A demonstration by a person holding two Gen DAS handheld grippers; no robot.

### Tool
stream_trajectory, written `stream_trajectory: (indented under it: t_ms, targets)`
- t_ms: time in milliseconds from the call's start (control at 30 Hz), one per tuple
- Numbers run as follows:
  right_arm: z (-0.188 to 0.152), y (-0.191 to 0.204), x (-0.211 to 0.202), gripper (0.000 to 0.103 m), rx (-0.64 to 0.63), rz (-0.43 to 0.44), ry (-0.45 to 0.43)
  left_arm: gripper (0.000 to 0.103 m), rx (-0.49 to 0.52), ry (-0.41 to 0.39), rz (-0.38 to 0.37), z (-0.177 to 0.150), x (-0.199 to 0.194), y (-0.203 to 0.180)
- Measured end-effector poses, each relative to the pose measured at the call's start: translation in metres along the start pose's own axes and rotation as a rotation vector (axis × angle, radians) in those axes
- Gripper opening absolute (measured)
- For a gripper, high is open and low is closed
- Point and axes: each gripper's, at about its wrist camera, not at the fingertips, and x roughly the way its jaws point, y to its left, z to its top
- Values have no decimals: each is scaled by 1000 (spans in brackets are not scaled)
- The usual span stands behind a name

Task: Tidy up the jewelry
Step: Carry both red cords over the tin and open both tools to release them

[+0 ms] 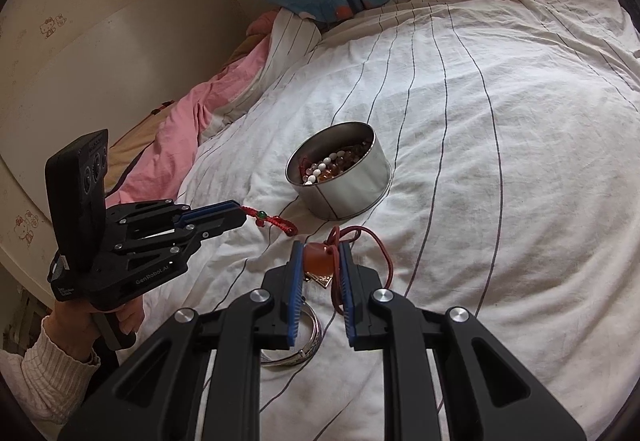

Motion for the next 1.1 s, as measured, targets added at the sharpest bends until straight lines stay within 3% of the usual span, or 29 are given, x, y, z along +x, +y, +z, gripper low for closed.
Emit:
stream_trajectory:
  t_ms: [433,967,1000,1067,1100]
  targets:
    - [17,14,-6,18,-11,38,-84,7,-133,-85,-79,25,-25,26]
    - [59,0,9,18,30,29,-128,7,-261,-177,-218,78,8,41]
    - [63,0,13,18,26,24,-126,8,-272,-147,-215,80,19,43]
    - [71,1,23,18,13,8,-121,24,-272,-34,-202,79,47,47]
    - [74,3,29,18,4,-2,-114,36,-280,2,-174,75,56,51]
